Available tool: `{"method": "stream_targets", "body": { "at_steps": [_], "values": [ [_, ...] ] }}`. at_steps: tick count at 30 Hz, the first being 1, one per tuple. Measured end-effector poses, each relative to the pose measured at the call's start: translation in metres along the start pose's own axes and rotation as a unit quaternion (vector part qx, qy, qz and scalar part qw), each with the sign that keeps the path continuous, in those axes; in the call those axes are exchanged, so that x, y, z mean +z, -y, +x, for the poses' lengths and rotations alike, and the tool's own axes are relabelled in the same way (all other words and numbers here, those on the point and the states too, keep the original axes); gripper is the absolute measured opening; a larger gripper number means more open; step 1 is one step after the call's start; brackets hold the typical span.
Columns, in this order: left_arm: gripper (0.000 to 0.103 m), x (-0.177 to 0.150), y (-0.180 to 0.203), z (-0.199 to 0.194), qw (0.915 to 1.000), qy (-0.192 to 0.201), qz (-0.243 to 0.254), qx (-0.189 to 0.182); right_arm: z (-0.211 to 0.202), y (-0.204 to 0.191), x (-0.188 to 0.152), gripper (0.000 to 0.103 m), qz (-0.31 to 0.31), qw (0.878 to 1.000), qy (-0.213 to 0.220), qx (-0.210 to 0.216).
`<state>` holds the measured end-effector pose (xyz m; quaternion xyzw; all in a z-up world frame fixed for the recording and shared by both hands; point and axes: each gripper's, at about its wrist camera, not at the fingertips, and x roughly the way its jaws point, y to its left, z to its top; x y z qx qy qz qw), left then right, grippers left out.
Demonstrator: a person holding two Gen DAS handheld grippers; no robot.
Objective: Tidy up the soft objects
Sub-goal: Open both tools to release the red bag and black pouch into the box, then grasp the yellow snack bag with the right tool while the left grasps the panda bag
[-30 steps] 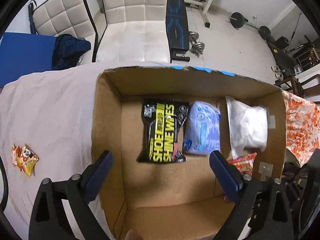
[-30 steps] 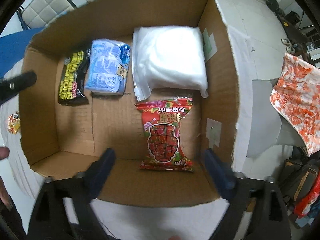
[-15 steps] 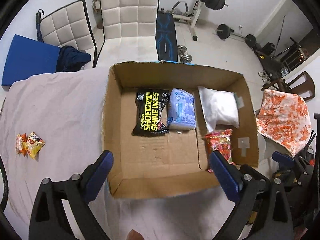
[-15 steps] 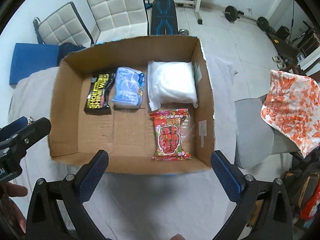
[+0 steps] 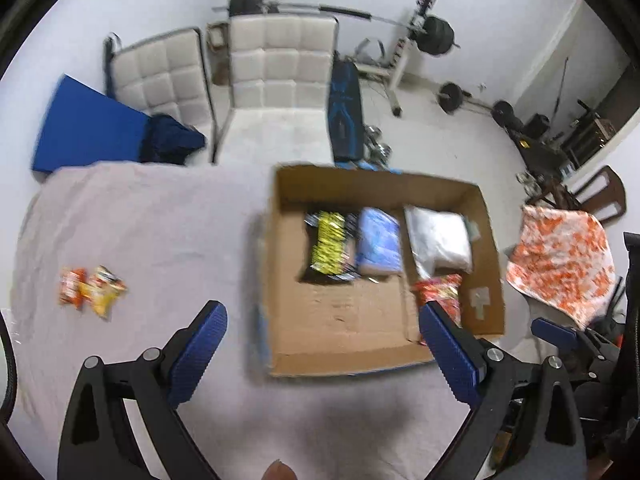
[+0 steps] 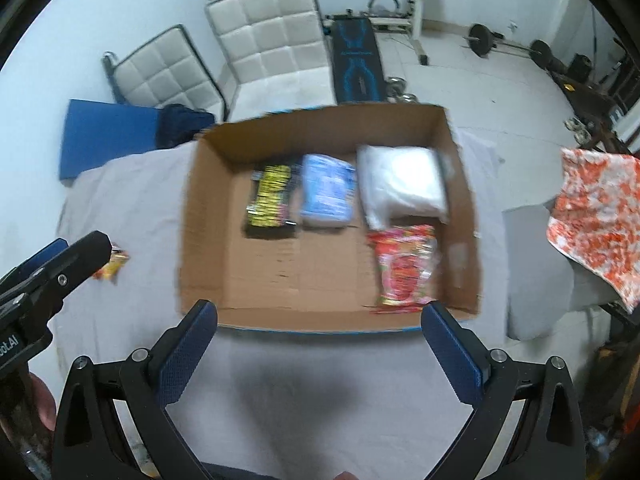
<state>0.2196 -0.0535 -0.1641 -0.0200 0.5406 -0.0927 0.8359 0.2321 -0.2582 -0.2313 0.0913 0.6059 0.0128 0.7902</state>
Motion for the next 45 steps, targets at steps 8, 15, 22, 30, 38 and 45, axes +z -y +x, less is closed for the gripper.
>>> {"method": "stream_targets", "body": {
  "at_steps": [8, 15, 22, 30, 38, 45],
  "values": [
    [0.098, -0.006, -0.104, -0.045, 0.9929, 0.066, -0.043, 0.09, 0.015, -0.127, 0.003, 0.103, -0.072, 0.996, 0.001, 0.06],
    [0.098, -0.019, -0.208, -0.044, 0.9813, 0.065, -0.102, 0.15, 0.053, -0.25, 0.006, 0.103, -0.14, 0.986, -0.021, 0.088],
    [0.098, -0.037, -0.294, -0.026, 0.972, 0.04, -0.147, 0.178, 0.098, -0.349, 0.008, 0.103, -0.186, 0.977, -0.042, 0.092],
    [0.098, -0.047, -0.375, 0.009, 0.9638, 0.005, -0.193, 0.184, 0.174, -0.426, 0.014, 0.103, -0.212, 0.97, -0.085, 0.08],
    [0.098, -0.062, -0.454, 0.088, 0.9515, -0.092, -0.253, 0.148, 0.266, -0.47, 0.018, 0.103, -0.247, 0.957, -0.145, 0.042],
    [0.098, -0.061, -0.493, 0.151, 0.9363, -0.16, -0.301, 0.087, 0.316, -0.49, 0.013, 0.103, -0.272, 0.945, -0.182, 0.023]
  ]
}}
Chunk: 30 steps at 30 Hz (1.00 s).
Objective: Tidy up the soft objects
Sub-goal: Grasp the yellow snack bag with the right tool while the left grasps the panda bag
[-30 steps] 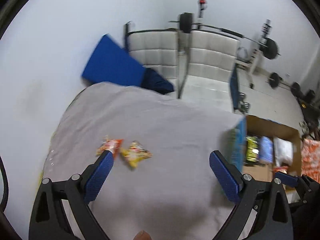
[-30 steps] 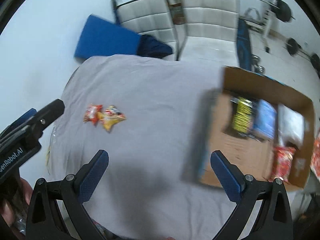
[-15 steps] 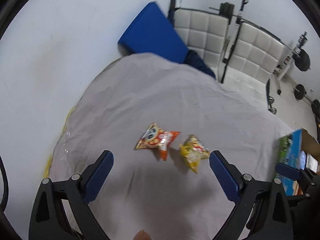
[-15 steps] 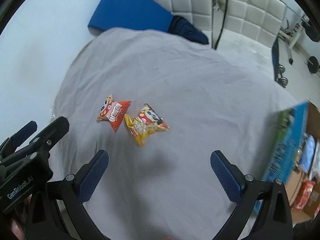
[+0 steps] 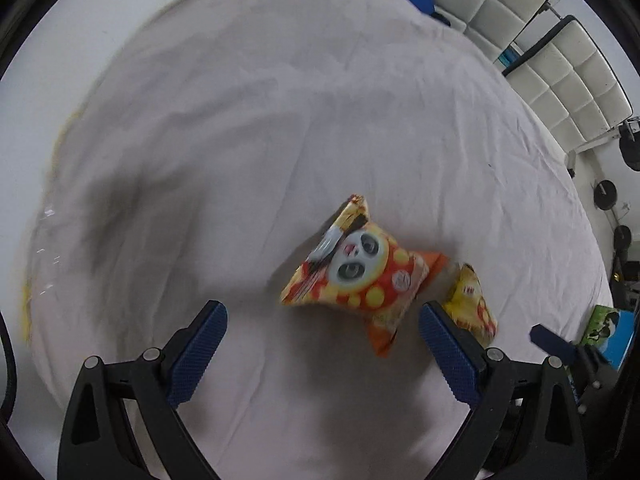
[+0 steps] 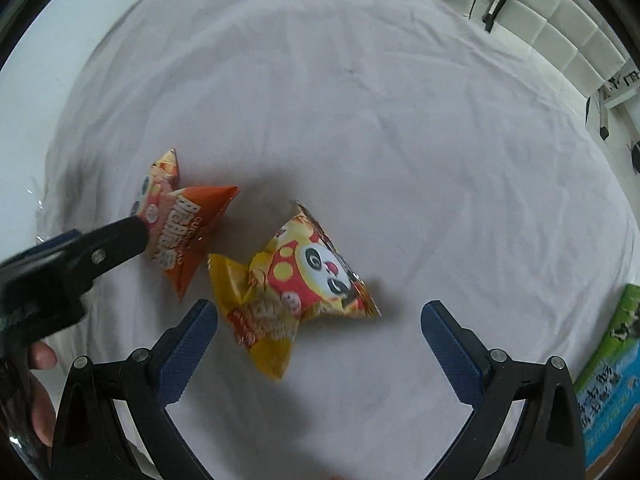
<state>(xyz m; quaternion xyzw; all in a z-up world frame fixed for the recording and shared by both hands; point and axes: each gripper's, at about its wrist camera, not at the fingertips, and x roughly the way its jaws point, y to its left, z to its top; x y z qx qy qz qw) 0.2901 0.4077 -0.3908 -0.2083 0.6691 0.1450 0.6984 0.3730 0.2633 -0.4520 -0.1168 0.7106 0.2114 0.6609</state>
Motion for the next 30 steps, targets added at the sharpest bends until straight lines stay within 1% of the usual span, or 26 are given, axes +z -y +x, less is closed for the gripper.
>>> {"method": "stream_targets", "body": {
  "at_steps": [1, 6, 10, 14, 15, 16, 18, 19, 20, 21, 22, 25, 28, 30],
  "values": [
    [0.098, 0.003, 0.002, 0.008, 0.9999, -0.009, 0.003, 0.006, 0.004, -0.001, 0.002, 0.103, -0.002, 1.0, -0.004, 0.0],
    [0.098, 0.013, 0.017, 0.03, 0.999, -0.038, 0.026, 0.0, 0.022, -0.005, 0.013, 0.103, -0.007, 1.0, -0.019, -0.002],
    [0.098, 0.021, 0.032, 0.045, 0.9969, -0.057, 0.052, 0.012, 0.034, -0.003, 0.02, 0.103, -0.004, 1.0, -0.03, -0.005],
    [0.098, 0.021, 0.037, 0.055, 0.9962, -0.061, 0.06, 0.01, 0.043, 0.0, 0.023, 0.102, -0.003, 0.999, -0.037, -0.009],
    [0.096, 0.02, 0.038, 0.055, 0.9964, -0.058, 0.061, 0.009, 0.044, 0.0, 0.023, 0.1, -0.003, 0.999, -0.038, -0.008],
    [0.09, 0.021, 0.038, 0.055, 0.9966, -0.054, 0.062, 0.008, 0.046, 0.001, 0.024, 0.096, -0.004, 0.999, -0.04, -0.008],
    [0.083, 0.017, 0.036, 0.055, 0.9966, -0.05, 0.065, 0.005, 0.049, 0.002, 0.026, 0.091, -0.001, 0.999, -0.043, -0.006],
    [0.075, 0.016, 0.037, 0.055, 0.9965, -0.047, 0.069, 0.005, 0.049, 0.002, 0.026, 0.089, -0.003, 0.999, -0.041, -0.012],
    [0.064, 0.015, 0.038, 0.054, 0.9965, -0.043, 0.072, 0.007, 0.05, 0.001, 0.026, 0.088, -0.006, 0.999, -0.042, -0.016],
    [0.061, 0.014, 0.04, 0.053, 0.9963, -0.039, 0.076, 0.013, 0.053, -0.004, 0.026, 0.086, -0.008, 0.999, -0.043, -0.019],
    [0.055, 0.014, 0.042, 0.052, 0.996, -0.033, 0.081, 0.02, 0.053, -0.005, 0.026, 0.081, -0.012, 0.999, -0.042, -0.027],
    [0.053, 0.008, 0.051, 0.048, 0.9956, -0.021, 0.087, 0.027, 0.053, -0.007, 0.025, 0.072, -0.018, 0.998, -0.041, -0.041],
    [0.052, 0.009, 0.054, 0.045, 0.9959, -0.013, 0.084, 0.031, 0.048, -0.008, 0.022, 0.067, -0.02, 0.998, -0.044, -0.052],
    [0.05, 0.001, 0.051, 0.044, 0.996, -0.009, 0.083, 0.033, 0.044, -0.007, 0.015, 0.065, -0.022, 0.997, -0.045, -0.057]
  ]
}}
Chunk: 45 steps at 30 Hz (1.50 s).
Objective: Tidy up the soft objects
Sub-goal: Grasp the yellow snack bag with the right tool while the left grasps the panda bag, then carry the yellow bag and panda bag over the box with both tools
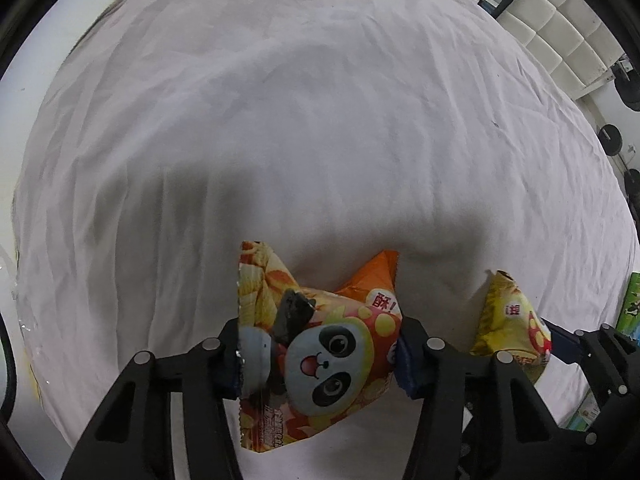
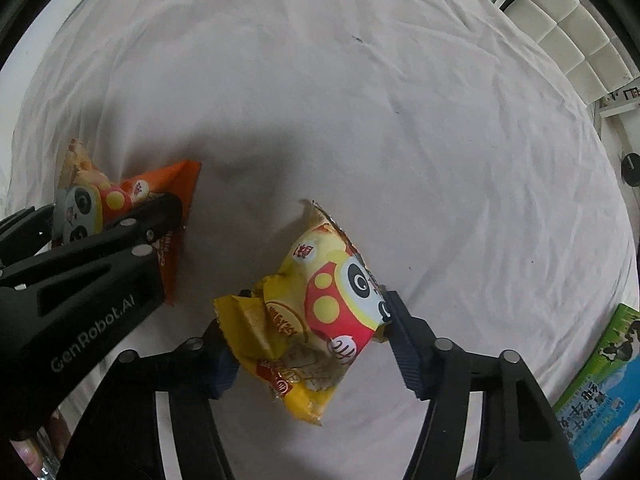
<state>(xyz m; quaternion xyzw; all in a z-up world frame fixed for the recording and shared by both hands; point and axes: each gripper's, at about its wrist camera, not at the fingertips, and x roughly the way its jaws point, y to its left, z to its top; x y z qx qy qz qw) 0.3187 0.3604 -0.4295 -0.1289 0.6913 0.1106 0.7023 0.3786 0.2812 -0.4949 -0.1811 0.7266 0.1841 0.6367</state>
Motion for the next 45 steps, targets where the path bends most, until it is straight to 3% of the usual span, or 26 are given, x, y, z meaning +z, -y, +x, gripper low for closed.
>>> {"method": "stream_targets", "body": {
  "at_steps": [6, 14, 25, 32, 38, 45],
  "values": [
    [0.047, -0.019, 0.008, -0.015, 0.9999, 0.007, -0.012, 0.0, -0.006, 0.003, -0.009, 0.054, 0.0, 1.0, 0.009, -0.015],
    [0.046, -0.034, 0.015, -0.054, 0.9992, 0.036, -0.016, -0.006, -0.028, 0.011, -0.021, 0.053, 0.011, 0.999, 0.032, -0.005],
    [0.046, -0.078, 0.043, -0.149, 0.994, 0.098, -0.004, -0.05, -0.107, 0.057, -0.073, 0.053, 0.037, 0.993, 0.103, 0.034],
    [0.046, -0.116, 0.067, -0.212, 0.9849, 0.152, 0.018, -0.081, -0.182, 0.098, -0.152, 0.052, 0.064, 0.983, 0.17, 0.026],
    [0.046, -0.152, 0.092, -0.255, 0.9769, 0.174, 0.03, -0.12, -0.23, 0.13, -0.233, 0.052, 0.089, 0.974, 0.208, 0.007],
    [0.046, -0.191, 0.111, -0.303, 0.9688, 0.201, 0.051, -0.136, -0.259, 0.156, -0.318, 0.052, 0.125, 0.965, 0.231, -0.005]
  ]
}}
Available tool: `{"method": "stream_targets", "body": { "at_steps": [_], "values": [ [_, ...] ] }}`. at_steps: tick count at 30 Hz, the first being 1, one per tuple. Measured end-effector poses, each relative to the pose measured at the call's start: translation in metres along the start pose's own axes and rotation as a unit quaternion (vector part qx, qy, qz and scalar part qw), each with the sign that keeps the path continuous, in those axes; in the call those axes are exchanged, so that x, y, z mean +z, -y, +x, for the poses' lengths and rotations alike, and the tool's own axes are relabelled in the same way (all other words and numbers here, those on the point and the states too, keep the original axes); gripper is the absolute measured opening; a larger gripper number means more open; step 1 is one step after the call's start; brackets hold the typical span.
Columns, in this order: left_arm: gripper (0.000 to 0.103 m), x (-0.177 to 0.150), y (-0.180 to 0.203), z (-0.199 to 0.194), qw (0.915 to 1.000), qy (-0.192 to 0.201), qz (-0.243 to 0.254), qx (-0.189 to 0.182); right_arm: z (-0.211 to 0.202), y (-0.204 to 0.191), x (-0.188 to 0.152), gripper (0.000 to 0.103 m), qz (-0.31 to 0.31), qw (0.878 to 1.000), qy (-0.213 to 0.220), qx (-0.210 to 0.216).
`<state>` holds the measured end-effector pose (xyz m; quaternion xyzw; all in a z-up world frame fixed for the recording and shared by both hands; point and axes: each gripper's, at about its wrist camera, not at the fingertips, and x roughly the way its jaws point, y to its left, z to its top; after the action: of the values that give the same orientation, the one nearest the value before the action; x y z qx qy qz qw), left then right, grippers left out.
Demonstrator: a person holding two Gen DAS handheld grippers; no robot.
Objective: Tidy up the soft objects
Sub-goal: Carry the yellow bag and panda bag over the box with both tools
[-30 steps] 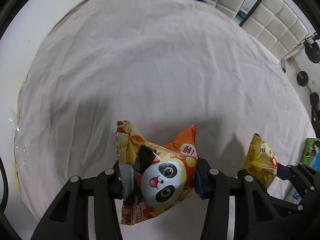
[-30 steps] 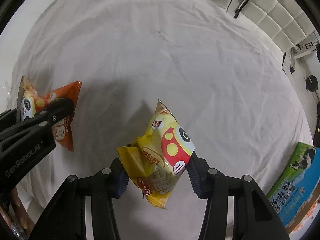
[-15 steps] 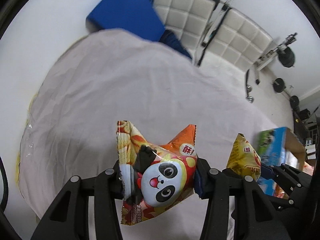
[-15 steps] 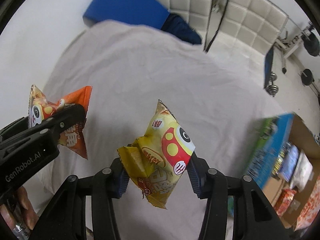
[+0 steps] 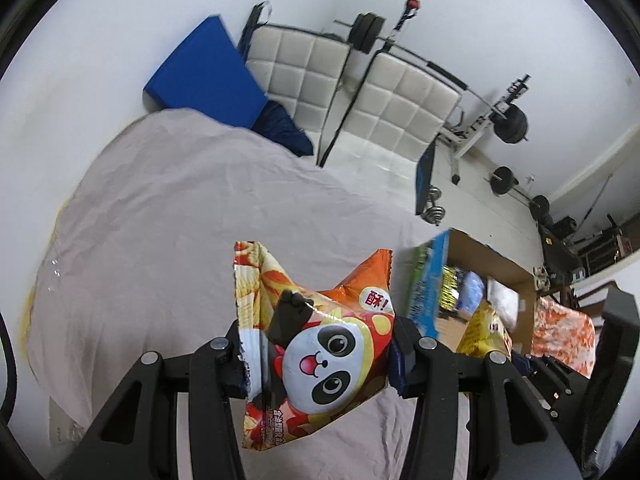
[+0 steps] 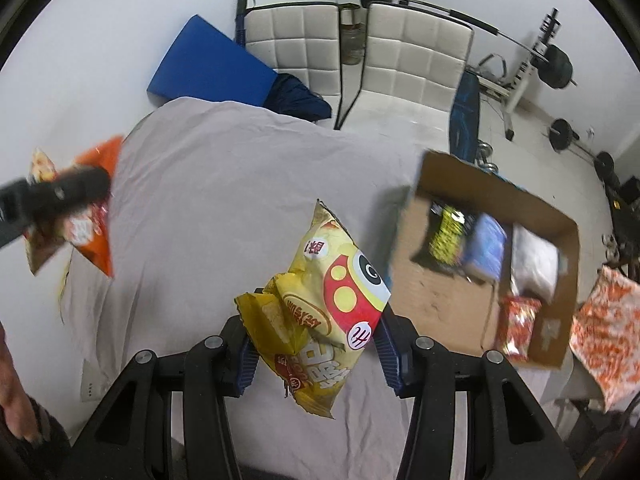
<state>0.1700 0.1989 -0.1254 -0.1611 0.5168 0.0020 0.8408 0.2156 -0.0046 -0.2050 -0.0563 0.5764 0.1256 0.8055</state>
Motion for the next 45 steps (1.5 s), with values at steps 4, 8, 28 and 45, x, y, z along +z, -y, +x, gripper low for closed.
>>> {"method": "stream_targets", "body": {
  "at_steps": [4, 8, 28, 45],
  "values": [
    [0.046, -0.012, 0.025, -0.025, 0.9996, 0.012, 0.027, 0.001, -0.028, 0.027, -0.024, 0.052, 0.024, 1.0, 0.011, 0.005],
    [0.046, -0.026, 0.044, -0.035, 0.9989, 0.01, 0.045, -0.007, -0.052, 0.049, -0.042, 0.053, 0.041, 0.999, 0.022, 0.008],
    [0.046, -0.036, 0.185, 0.044, 0.9858, -0.036, 0.153, -0.061, -0.034, 0.197, -0.038, 0.052, 0.129, 0.991, 0.02, -0.038],
    [0.046, -0.045, 0.235, 0.224, 0.9685, -0.161, 0.188, -0.03, 0.123, 0.268, -0.037, 0.053, 0.165, 0.982, -0.083, -0.038]
  ]
}}
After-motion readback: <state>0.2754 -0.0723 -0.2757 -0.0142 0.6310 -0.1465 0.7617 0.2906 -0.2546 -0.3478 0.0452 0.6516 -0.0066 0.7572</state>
